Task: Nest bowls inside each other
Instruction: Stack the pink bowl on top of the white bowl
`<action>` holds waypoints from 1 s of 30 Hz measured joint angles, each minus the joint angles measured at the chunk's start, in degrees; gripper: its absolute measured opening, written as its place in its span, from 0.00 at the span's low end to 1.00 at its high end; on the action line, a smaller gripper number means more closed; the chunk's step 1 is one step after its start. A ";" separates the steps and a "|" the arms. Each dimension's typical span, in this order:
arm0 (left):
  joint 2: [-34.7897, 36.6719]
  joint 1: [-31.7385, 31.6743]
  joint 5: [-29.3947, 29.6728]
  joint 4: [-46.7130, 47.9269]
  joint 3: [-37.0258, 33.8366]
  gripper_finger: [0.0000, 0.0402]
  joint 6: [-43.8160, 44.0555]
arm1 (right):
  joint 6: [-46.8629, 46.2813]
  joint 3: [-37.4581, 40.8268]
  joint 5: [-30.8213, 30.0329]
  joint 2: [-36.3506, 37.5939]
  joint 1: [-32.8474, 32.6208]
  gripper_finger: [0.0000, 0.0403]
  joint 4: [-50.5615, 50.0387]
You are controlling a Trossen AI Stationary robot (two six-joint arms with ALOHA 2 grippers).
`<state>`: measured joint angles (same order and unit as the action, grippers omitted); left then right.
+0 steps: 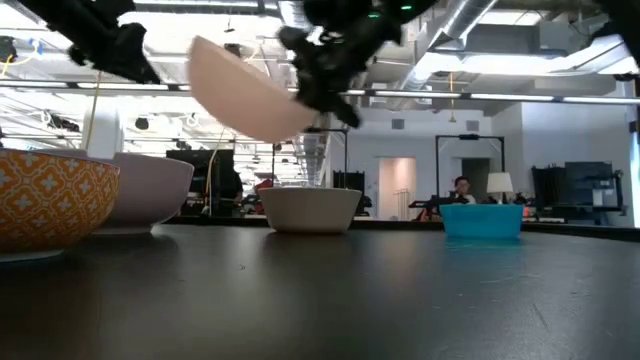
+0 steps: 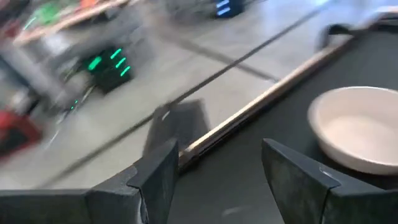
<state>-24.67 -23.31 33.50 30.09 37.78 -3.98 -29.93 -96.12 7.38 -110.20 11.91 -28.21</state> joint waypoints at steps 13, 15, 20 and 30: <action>0.40 -8.62 -10.23 -24.06 -0.02 0.48 -13.85 | 1.04 -36.87 3.16 -26.23 0.64 0.00 -0.28; 0.33 -11.87 -12.89 -25.18 -0.02 0.46 -13.16 | 0.63 -38.97 3.20 -28.85 0.62 0.00 1.63; 0.33 -19.14 -18.22 -23.87 -0.02 0.43 -7.79 | -1.85 -37.51 3.25 -30.71 0.14 0.00 7.10; 0.28 -22.55 -22.74 -20.64 -0.06 0.42 -3.70 | -0.94 -37.42 1.47 -31.73 -1.06 0.03 6.60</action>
<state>-24.38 -45.86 10.76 9.45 37.72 -7.68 -30.87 -133.53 8.85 -141.93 10.86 -21.62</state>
